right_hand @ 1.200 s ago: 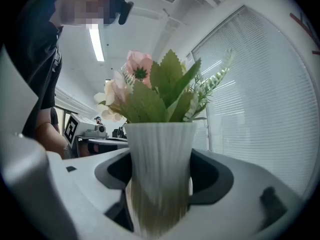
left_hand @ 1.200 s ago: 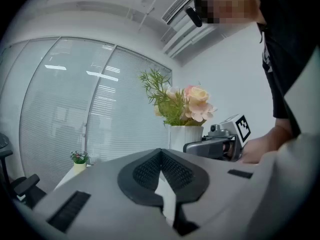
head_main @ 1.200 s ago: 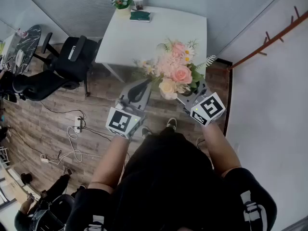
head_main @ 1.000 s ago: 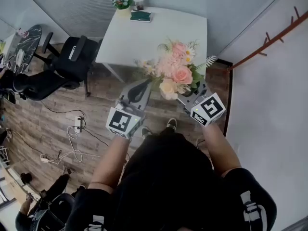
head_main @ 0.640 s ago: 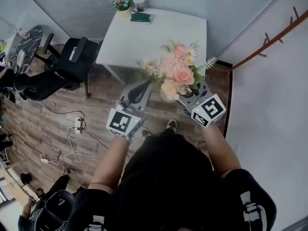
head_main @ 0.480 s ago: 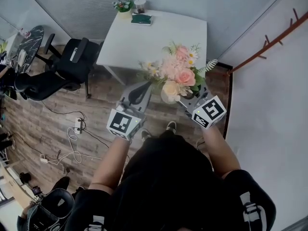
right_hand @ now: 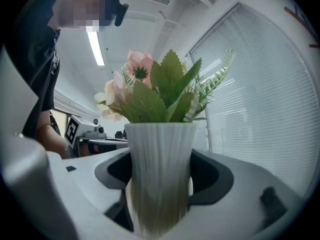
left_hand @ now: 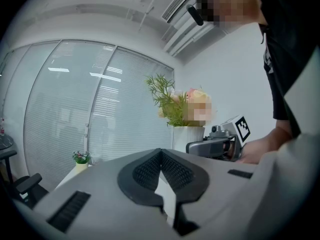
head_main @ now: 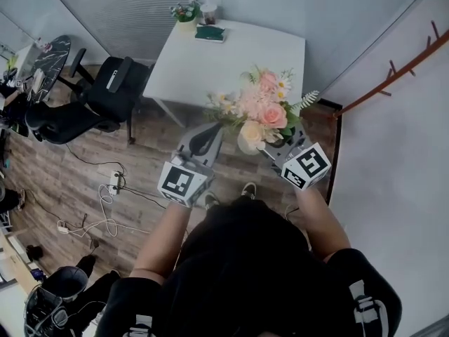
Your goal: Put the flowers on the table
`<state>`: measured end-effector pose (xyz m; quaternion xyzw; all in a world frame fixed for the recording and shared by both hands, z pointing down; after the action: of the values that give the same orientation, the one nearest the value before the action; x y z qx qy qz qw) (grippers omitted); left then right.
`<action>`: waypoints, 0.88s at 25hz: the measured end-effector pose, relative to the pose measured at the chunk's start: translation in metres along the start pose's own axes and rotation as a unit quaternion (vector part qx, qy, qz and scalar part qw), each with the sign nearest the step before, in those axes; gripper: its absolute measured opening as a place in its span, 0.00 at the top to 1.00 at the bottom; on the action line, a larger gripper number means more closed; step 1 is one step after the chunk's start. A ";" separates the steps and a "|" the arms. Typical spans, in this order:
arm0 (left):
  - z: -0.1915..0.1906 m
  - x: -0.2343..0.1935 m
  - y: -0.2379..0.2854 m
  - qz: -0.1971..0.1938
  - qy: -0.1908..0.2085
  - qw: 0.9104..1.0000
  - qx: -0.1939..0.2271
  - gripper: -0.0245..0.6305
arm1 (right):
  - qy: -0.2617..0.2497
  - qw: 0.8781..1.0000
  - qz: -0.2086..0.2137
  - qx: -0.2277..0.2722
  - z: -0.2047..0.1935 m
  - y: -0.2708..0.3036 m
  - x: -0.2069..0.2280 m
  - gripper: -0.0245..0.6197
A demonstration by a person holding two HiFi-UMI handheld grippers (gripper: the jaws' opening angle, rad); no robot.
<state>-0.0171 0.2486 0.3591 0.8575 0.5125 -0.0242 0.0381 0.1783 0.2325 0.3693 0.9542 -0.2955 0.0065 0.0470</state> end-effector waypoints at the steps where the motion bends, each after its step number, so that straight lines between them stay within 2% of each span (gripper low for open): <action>1: 0.001 0.000 0.003 0.001 0.000 1.000 0.000 0.94 | 0.000 1.000 0.001 0.000 0.000 0.000 0.003 0.45; 22: 0.006 -0.009 0.066 0.038 0.007 0.999 -0.002 0.94 | -0.002 0.999 0.038 0.005 0.004 0.013 0.070 0.45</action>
<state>0.0368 0.2094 0.3563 0.8765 0.4797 -0.0155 0.0375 0.2284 0.1816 0.3695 0.9427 -0.3311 0.0076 0.0409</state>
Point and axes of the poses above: the fingertips, and each gripper's own axes: y forward along the fingers, x to its right, z out of its top, the point moved 8 cm from there along -y, backward along the fingers, and after that the axes turned 15 degrees about -z, right-handed, at the moved point
